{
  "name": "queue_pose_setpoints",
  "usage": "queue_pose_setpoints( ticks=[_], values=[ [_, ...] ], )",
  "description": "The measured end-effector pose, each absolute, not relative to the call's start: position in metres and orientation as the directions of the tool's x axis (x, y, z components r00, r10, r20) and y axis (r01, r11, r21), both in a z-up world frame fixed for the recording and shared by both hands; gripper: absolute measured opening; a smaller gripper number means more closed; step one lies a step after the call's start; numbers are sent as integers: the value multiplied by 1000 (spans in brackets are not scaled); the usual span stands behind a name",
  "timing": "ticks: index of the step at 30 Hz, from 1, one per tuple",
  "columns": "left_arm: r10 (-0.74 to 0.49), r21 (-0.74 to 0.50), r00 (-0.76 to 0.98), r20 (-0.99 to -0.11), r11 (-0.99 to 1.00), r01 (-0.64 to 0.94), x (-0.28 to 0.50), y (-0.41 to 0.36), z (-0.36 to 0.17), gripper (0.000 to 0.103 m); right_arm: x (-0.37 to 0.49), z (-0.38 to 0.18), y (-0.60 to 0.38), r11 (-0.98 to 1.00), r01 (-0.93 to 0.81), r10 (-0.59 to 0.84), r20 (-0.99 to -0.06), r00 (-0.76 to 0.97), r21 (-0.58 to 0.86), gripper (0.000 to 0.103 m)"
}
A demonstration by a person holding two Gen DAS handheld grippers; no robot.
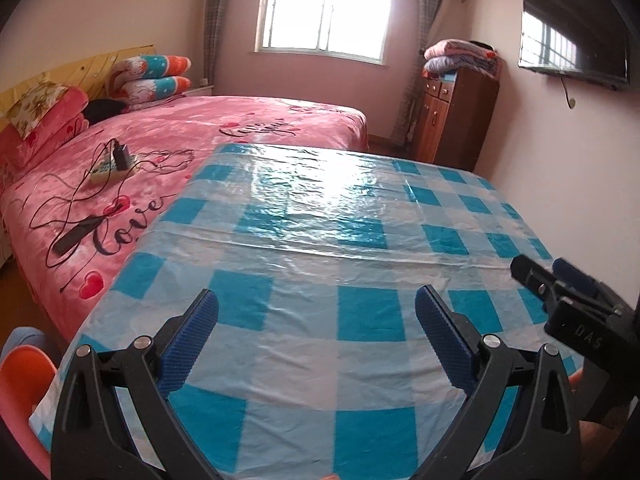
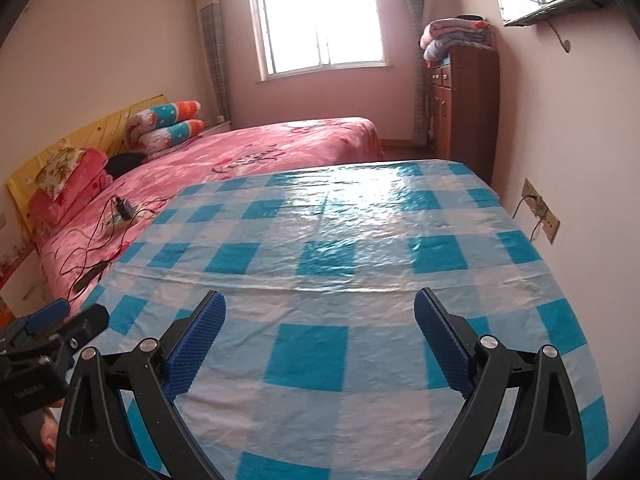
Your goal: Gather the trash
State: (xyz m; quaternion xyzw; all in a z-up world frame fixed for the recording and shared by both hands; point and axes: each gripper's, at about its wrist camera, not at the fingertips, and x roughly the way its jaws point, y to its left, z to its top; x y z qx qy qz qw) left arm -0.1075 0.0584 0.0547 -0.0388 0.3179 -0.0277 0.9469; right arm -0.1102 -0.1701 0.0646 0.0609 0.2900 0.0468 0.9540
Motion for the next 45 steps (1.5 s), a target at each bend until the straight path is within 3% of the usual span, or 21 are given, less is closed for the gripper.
queue_pose_setpoints(
  ticks=[33, 45],
  values=[
    [-53, 1, 776, -628, 998, 69, -84, -11, 54, 99, -120, 73, -222, 988, 23, 62, -519, 852, 155, 94],
    [-85, -55, 761, -644, 996, 66, -75, -8, 43, 99, -112, 65, -225, 987, 30, 65, -557, 828, 161, 94]
  ],
)
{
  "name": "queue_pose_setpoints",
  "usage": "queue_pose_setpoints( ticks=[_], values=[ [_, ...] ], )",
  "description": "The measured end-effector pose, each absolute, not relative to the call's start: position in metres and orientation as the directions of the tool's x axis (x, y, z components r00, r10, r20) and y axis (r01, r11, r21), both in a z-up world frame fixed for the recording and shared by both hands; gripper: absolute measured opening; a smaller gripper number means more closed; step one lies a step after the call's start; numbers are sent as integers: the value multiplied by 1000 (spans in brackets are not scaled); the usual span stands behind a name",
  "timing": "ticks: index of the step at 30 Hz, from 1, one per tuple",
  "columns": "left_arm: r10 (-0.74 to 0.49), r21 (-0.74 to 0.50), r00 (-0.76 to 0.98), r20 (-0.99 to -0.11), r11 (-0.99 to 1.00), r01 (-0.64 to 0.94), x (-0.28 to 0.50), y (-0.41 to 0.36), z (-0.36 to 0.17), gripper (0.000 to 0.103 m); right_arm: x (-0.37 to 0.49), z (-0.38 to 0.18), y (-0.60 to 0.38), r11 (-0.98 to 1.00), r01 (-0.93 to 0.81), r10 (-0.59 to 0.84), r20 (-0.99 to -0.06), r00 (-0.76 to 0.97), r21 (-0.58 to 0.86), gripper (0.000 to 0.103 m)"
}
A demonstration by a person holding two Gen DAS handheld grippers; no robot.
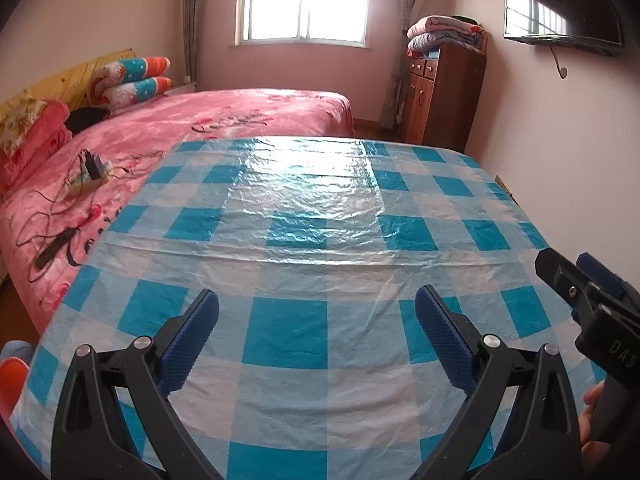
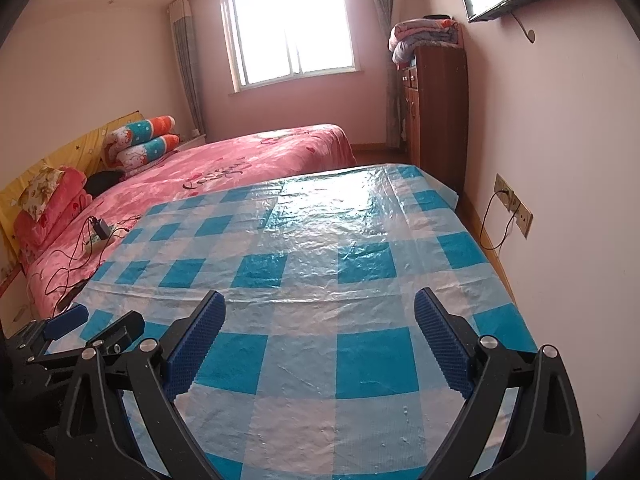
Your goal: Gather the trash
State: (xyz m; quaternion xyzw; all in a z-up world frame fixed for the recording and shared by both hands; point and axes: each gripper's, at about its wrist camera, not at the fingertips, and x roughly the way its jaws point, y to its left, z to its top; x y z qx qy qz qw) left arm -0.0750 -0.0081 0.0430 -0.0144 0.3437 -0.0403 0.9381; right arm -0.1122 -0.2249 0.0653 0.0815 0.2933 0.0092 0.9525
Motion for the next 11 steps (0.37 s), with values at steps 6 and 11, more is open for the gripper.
queue_pose_setpoints(
  ticks=[6, 11],
  values=[
    [-45, -21, 705, -708, 999, 44, -54, -14, 29, 99, -98, 54, -231, 986, 84, 24, -628, 778, 142, 95],
    [-32, -23, 595, -803, 999, 23, -29, -17, 4, 99, -78, 32, -240, 982, 134, 4, -734, 680, 129, 95]
  ],
)
